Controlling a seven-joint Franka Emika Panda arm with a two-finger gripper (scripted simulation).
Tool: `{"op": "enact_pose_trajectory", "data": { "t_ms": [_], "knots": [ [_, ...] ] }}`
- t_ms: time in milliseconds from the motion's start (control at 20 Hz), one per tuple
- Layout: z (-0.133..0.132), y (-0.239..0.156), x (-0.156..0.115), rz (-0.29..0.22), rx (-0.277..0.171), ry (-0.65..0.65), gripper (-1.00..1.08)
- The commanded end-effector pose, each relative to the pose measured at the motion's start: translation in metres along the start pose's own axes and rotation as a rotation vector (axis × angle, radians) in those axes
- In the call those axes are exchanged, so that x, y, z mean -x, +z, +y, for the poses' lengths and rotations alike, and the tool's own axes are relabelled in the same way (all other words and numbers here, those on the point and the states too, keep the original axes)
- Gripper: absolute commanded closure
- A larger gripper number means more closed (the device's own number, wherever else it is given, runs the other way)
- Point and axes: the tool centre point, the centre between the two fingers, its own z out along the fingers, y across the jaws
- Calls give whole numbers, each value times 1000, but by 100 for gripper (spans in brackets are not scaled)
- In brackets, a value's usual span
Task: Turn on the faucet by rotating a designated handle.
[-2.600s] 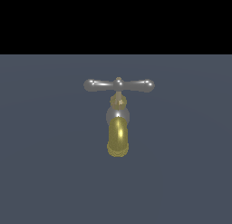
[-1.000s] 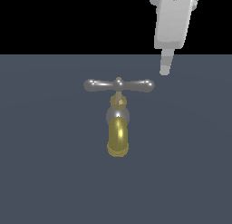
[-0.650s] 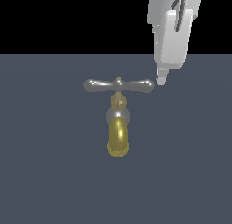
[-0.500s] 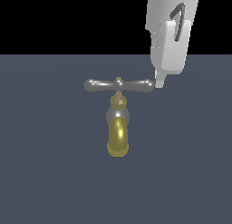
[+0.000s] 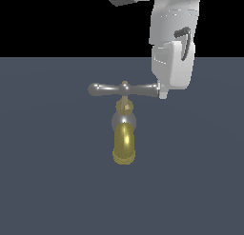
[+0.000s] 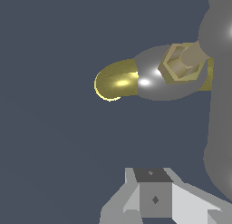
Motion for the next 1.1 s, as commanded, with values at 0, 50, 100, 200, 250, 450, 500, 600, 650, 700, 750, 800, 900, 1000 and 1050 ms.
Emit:
{"op": "enact_pose_trajectory", "data": {
  "t_ms": [0, 50, 100, 200, 250, 450, 500, 600, 650, 700, 750, 800, 900, 1000, 1050],
  "knots": [
    [3, 3, -1, 1, 0, -18, 108],
    [3, 4, -1, 2, 0, -22, 108],
    [4, 5, -1, 2, 0, -26, 108],
    [5, 6, -2, 3, 0, -32, 108],
    [5, 6, -2, 3, -1, -33, 108],
    [5, 6, -2, 3, -1, -35, 108],
    [5, 6, -2, 3, -1, -35, 108],
    [8, 6, -2, 3, -1, -34, 108],
    [10, 6, -2, 3, -1, -34, 108],
    [13, 6, -1, 3, -1, -34, 108],
    [15, 6, -1, 3, -1, -34, 108],
    [18, 6, -1, 3, -1, -34, 108],
    [23, 6, 0, 3, -1, -34, 108],
    [28, 6, 0, 3, -1, -34, 108],
    [31, 6, 0, 3, -1, -34, 108]
  ]
}}
